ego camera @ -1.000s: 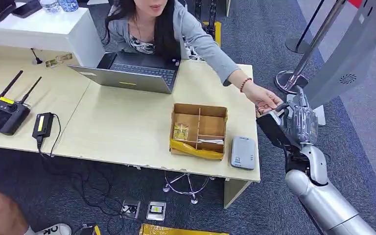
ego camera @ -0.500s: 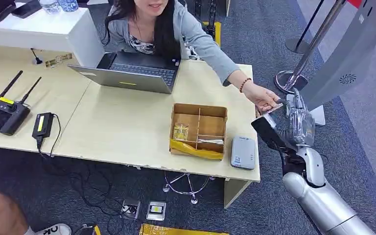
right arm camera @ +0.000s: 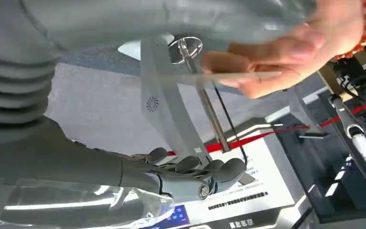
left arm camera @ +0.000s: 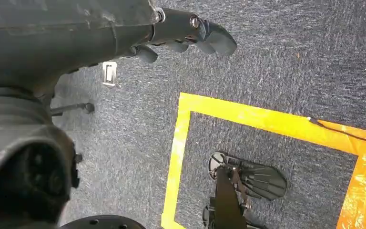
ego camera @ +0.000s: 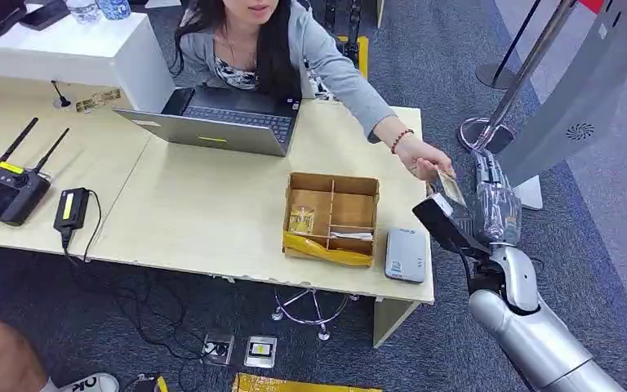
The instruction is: Pass the card to the sensor for recognition and then transmit it.
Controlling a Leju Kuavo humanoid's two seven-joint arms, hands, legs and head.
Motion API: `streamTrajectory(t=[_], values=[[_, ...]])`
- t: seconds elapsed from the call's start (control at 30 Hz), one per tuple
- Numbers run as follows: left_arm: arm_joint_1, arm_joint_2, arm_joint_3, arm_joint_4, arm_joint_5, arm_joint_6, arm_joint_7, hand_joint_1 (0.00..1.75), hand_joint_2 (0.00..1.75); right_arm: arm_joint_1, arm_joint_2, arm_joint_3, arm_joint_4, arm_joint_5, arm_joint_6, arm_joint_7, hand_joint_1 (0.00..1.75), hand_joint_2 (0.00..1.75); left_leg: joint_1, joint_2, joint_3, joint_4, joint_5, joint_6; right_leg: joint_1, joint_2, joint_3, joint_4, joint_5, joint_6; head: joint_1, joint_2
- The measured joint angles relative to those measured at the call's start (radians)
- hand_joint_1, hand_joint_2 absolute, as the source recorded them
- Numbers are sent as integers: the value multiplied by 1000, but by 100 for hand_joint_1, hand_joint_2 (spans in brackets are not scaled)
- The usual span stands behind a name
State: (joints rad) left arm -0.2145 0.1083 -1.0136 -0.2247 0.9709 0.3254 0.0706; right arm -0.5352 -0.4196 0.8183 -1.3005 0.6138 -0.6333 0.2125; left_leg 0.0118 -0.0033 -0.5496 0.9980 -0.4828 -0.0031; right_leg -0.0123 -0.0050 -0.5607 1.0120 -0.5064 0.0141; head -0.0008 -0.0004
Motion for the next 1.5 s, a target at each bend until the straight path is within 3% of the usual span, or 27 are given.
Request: streamTrajectory(t=[0.67,0.7,0.77,1.5], values=[[0,0,0,0,0,2,0,0,0,0,-2,0,0,30,-1,13,0,175,0,0,0,0,0,0,0,0,0,0,0,0,0,0],[0,0,0,0,1,2,0,0,0,0,-2,0,0,30,-1,13,45,175,0,0,0,0,0,0,0,0,0,0,0,0,0,0],[0,0,0,0,2,2,0,0,0,0,-2,0,0,29,2,13,175,175,0,0,0,0,0,0,0,0,0,0,0,0,0,0],[0,0,0,0,3,2,-1,0,0,0,-2,0,0,-42,32,-21,175,175,0,0,0,0,0,0,0,0,0,0,0,0,0,0]])
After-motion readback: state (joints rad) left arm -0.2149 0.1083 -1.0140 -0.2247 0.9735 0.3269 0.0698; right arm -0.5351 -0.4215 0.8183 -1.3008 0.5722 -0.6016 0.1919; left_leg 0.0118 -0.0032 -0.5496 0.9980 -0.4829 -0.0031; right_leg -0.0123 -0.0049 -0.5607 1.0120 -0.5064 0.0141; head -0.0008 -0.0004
